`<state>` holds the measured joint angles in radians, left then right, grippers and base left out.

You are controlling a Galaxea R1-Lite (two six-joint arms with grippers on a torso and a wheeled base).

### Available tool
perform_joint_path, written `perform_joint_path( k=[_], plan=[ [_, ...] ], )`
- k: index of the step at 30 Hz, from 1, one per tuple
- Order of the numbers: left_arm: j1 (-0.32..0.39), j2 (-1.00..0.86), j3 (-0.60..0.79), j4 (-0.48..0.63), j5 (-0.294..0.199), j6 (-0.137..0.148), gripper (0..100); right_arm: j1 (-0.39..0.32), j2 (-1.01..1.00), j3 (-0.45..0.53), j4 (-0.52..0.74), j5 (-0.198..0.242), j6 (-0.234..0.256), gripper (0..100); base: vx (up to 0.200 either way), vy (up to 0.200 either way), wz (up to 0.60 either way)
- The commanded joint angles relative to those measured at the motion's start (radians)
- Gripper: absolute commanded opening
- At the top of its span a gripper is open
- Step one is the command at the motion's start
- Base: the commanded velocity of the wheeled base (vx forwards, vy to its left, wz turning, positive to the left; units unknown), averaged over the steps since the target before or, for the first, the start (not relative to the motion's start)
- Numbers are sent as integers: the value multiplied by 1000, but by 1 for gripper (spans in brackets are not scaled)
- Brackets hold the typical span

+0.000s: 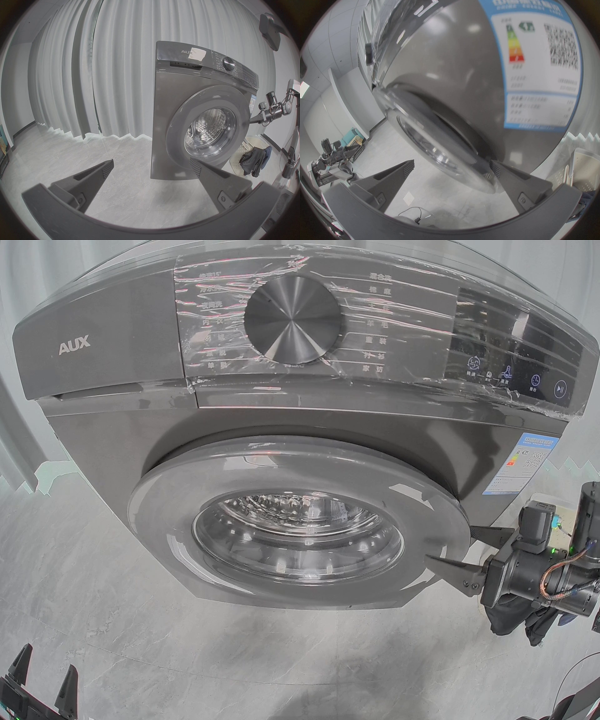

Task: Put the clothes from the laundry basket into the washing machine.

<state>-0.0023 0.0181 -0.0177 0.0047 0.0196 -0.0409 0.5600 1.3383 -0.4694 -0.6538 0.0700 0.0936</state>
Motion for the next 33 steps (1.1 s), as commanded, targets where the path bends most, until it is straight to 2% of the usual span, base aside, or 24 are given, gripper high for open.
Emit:
perform_joint_path(
  k=[1, 12, 17, 21, 22, 24, 33],
  plan=[
    [-1, -15, 16, 0, 0, -1, 100, 29, 24, 25, -3, 1, 0, 100, 0, 0, 0],
    [1, -15, 16, 0, -1, -1, 100, 40, -151, 155, 10, 1, -5, 100, 0, 0, 0],
    [1, -13, 16, 0, -1, 1, 100, 12, -157, 152, -3, 1, -2, 100, 0, 0, 0],
    [-1, -13, 16, 0, -1, 1, 100, 5, -151, 143, -10, 5, 14, 100, -200, 0, 0],
    [1, -13, 16, 0, -1, 1, 100, 12, -148, 136, -23, 8, 58, 100, -200, 0, 0],
    [-1, -13, 16, 0, -1, 1, 100, 18, -136, 136, -32, 11, 78, 100, -100, 0, 0],
    [1, -15, 16, 0, -1, 1, 100, 64, -2, 136, -96, 11, 77, 100, 0, 0, 0]
  ],
)
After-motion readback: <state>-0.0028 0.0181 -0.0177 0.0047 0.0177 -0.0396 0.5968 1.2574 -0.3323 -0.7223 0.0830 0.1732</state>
